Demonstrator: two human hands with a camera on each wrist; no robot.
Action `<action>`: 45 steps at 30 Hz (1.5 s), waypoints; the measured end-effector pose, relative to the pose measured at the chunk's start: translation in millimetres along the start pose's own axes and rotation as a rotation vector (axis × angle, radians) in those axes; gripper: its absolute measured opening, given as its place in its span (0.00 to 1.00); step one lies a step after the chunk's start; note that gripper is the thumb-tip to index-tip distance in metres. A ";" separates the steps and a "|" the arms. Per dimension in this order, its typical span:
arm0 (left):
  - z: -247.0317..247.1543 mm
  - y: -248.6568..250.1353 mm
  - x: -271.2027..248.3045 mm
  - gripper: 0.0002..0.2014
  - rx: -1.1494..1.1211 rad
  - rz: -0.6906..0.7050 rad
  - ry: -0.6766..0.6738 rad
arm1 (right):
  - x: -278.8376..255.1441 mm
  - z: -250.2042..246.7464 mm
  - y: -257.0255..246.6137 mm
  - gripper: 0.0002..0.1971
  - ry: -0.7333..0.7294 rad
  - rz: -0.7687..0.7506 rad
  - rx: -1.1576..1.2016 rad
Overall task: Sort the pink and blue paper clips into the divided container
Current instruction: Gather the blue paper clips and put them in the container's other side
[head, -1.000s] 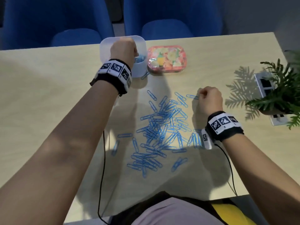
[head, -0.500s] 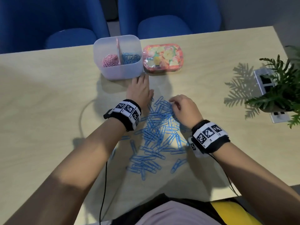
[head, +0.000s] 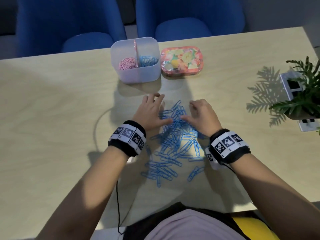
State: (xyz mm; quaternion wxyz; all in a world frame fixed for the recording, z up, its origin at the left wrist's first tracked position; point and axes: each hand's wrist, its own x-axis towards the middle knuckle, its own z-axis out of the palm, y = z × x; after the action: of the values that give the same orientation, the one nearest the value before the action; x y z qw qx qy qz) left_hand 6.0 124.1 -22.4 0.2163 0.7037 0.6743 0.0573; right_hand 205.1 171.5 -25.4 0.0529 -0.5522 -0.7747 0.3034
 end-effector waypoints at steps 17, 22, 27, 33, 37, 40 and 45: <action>4.6 6.8 -20.4 0.10 -0.135 -0.066 -0.113 | -4.1 27.9 -33.5 0.12 -0.152 -0.284 -0.056; 3.4 -4.9 -29.7 0.07 -0.305 -0.176 -0.036 | 11.8 3.2 -32.8 0.07 -0.028 -0.122 0.218; -2.4 -14.2 -34.4 0.06 -0.412 -0.251 0.046 | 57.1 -42.2 -69.5 0.11 -0.036 -0.049 0.530; -18.5 -30.3 -35.0 0.04 -0.726 -0.317 0.135 | 143.7 -62.4 -139.3 0.01 0.027 -0.028 0.483; -36.4 -36.7 -21.9 0.04 -0.822 -0.346 0.245 | 173.3 -59.4 -155.3 0.12 -0.093 0.014 0.380; -63.0 -38.8 1.5 0.06 -0.817 -0.364 0.391 | 174.6 -53.3 -157.2 0.15 -0.157 0.022 0.325; -107.6 -38.3 58.7 0.05 -0.620 -0.410 0.558 | 143.7 -49.9 -145.7 0.12 -0.010 0.021 0.536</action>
State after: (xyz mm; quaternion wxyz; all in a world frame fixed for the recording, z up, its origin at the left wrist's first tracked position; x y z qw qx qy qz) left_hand -64.6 205.6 47.4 0.2336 0.4154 0.7831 0.3995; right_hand 50.7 289.6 55.6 0.1902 -0.5250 -0.6611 0.5012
